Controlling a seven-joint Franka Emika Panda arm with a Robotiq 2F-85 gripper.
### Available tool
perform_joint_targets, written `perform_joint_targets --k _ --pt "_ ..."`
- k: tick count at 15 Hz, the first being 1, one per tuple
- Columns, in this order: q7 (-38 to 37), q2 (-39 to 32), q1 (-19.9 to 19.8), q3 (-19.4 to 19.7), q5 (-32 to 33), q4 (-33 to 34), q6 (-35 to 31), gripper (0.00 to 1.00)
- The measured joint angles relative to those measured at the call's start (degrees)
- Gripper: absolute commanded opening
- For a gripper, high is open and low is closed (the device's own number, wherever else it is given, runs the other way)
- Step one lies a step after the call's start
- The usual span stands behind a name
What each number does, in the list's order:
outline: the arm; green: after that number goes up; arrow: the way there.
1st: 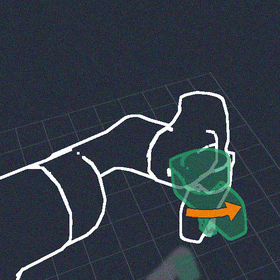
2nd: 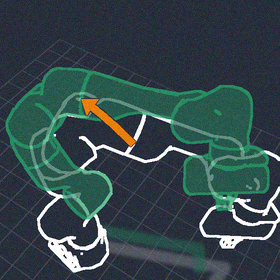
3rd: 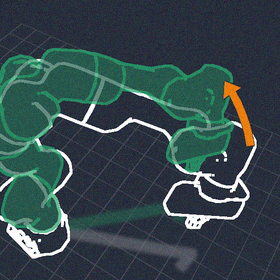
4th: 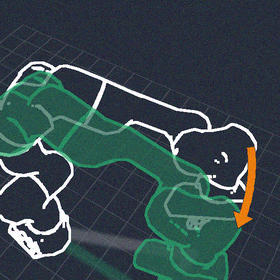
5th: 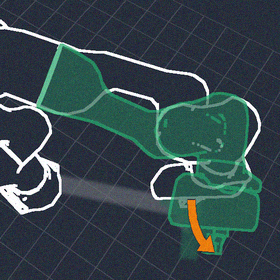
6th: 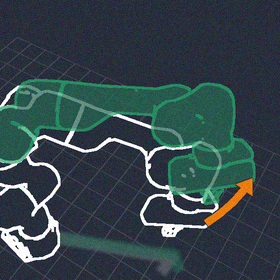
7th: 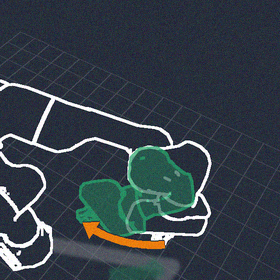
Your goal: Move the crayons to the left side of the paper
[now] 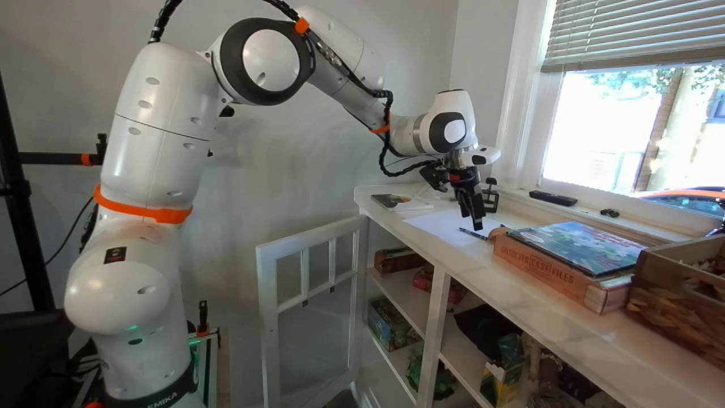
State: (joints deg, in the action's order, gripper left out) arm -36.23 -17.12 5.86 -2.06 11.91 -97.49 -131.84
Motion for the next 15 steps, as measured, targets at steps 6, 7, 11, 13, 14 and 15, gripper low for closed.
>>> perform_joint_targets --k 6,7,11,13,14,15 --pt "-0.92 -2.63 1.62 1.55 0.01 2.39 -1.26 1.00" --pt "-1.28 -2.99 1.82 1.78 0.01 2.62 -1.30 1.00" --pt "-1.97 -4.07 2.43 2.09 -0.03 3.04 -1.30 0.65" --pt "-2.01 -4.31 2.64 2.13 -0.03 3.06 -1.30 0.49" --pt "-2.01 -4.41 2.72 2.15 -0.03 3.07 -1.31 0.40" --pt "-2.01 -4.48 2.76 2.16 -0.03 3.07 -1.31 0.33"
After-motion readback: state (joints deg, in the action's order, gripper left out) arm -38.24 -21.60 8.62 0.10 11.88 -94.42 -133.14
